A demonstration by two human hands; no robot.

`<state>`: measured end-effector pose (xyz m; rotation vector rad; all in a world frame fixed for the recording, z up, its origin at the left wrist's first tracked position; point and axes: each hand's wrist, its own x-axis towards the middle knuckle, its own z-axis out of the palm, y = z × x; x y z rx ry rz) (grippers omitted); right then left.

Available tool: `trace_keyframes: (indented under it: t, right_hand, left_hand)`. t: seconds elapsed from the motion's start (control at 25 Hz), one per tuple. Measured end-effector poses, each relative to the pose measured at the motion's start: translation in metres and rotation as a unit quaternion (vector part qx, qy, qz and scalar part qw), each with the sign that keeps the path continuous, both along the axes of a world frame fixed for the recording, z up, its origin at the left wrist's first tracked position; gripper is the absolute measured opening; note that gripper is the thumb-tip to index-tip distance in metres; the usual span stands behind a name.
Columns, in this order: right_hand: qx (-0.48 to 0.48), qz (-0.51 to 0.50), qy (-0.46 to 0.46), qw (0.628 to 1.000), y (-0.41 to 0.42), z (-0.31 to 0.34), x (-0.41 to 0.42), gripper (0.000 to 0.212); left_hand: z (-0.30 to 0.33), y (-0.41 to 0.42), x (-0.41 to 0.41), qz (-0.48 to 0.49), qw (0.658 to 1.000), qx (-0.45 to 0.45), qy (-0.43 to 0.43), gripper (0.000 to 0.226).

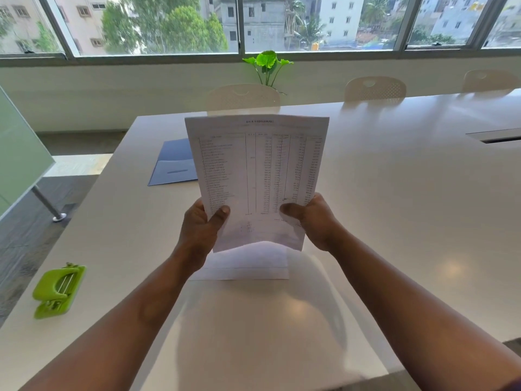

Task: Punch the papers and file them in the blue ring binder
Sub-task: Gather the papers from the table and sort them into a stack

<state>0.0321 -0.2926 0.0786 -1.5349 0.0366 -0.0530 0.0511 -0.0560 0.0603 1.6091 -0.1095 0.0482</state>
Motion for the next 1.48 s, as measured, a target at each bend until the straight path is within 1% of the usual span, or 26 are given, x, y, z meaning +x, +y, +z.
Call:
trace_keyframes:
  t: [0.08, 0.16, 0.28, 0.36, 0.44, 0.56, 0.6, 0.64, 0.68, 0.72, 0.8, 0.84, 0.88, 0.92, 0.96, 1.04, 1.08, 1.12, 1.2, 1.32, 1.48]
  right_hand:
    - [-0.003, -0.007, 0.018, 1.0, 0.001, -0.009, -0.002, 0.038]
    - [0.004, -0.01, 0.03, 1.0, 0.001, -0.016, -0.003, 0.032]
    - [0.053, -0.002, 0.013, 0.999, 0.0, -0.014, 0.0, 0.027]
    - [0.063, -0.007, 0.006, 0.998, 0.0, -0.01, 0.003, 0.025]
    - [0.037, -0.028, 0.026, 0.999, -0.002, -0.011, 0.007, 0.022]
    - [-0.029, -0.071, 0.087, 0.993, -0.009, -0.021, 0.013, 0.018]
    - [-0.043, -0.086, 0.113, 0.989, -0.013, -0.026, 0.015, 0.019]
    - [-0.048, -0.099, 0.14, 0.984, -0.017, -0.03, 0.017, 0.021]
    - [-0.047, -0.11, 0.166, 0.979, -0.02, -0.033, 0.018, 0.024]
    - [-0.043, -0.118, 0.185, 0.975, -0.023, -0.035, 0.019, 0.026]
    - [-0.048, -0.122, 0.21, 0.969, -0.025, -0.039, 0.02, 0.027]
    - [-0.058, -0.12, 0.219, 0.967, -0.024, -0.04, 0.021, 0.027]
    - [-0.069, -0.115, 0.225, 0.965, -0.023, -0.042, 0.021, 0.027]
    - [-0.076, -0.112, 0.23, 0.964, -0.021, -0.045, 0.022, 0.026]
    - [-0.081, -0.11, 0.233, 0.963, -0.019, -0.048, 0.023, 0.025]
    - [-0.103, -0.109, 0.233, 0.961, -0.016, -0.051, 0.025, 0.022]
    - [-0.13, -0.106, 0.23, 0.959, -0.015, -0.052, 0.025, 0.019]
    - [-0.159, -0.103, 0.227, 0.955, -0.014, -0.052, 0.026, 0.017]
    - [-0.199, -0.104, 0.225, 0.948, -0.014, -0.051, 0.025, 0.014]
    - [-0.22, -0.108, 0.225, 0.943, -0.013, -0.05, 0.025, 0.014]
    - [-0.231, -0.111, 0.22, 0.941, -0.012, -0.049, 0.024, 0.007]
  left_hand:
    - [-0.008, 0.001, -0.003, -0.008, 1.0, -0.006, 0.022, 0.022]
    - [-0.013, 0.001, -0.005, -0.02, 0.999, -0.007, 0.035, 0.023]
    - [-0.011, 0.003, -0.002, -0.022, 0.999, 0.01, 0.03, 0.021]
    - [-0.006, 0.0, -0.002, -0.008, 0.999, 0.027, 0.037, 0.019]
    - [-0.004, -0.003, 0.0, -0.003, 0.997, 0.05, 0.055, 0.016]
    - [-0.007, -0.004, 0.003, 0.009, 0.994, 0.069, 0.082, 0.006]
    - [-0.01, -0.003, 0.005, 0.028, 0.992, 0.088, 0.082, 0.007]
    - [-0.013, 0.0, 0.009, 0.056, 0.988, 0.124, 0.078, 0.012]
    - [-0.017, 0.004, 0.013, 0.081, 0.978, 0.178, 0.07, 0.021]
    - [-0.021, 0.007, 0.017, 0.099, 0.963, 0.242, 0.067, 0.033]
    - [-0.025, 0.013, 0.024, 0.114, 0.92, 0.364, 0.093, 0.057]
    - [-0.025, 0.015, 0.026, 0.114, 0.902, 0.401, 0.115, 0.065]
    - [-0.025, 0.016, 0.028, 0.109, 0.893, 0.415, 0.137, 0.071]
    - [-0.025, 0.016, 0.03, 0.102, 0.892, 0.412, 0.157, 0.076]
    - [-0.022, 0.015, 0.032, 0.097, 0.897, 0.393, 0.176, 0.079]
    - [-0.015, 0.015, 0.037, 0.095, 0.918, 0.32, 0.214, 0.083]
    - [-0.009, 0.014, 0.038, 0.09, 0.927, 0.28, 0.233, 0.081]
    - [-0.003, 0.013, 0.04, 0.083, 0.931, 0.249, 0.252, 0.077]
    - [0.002, 0.012, 0.044, 0.076, 0.93, 0.221, 0.283, 0.064]
    - [0.003, 0.008, 0.046, 0.082, 0.929, 0.209, 0.295, 0.049]
    - [0.007, 0.006, 0.045, 0.083, 0.925, 0.198, 0.314, 0.032]
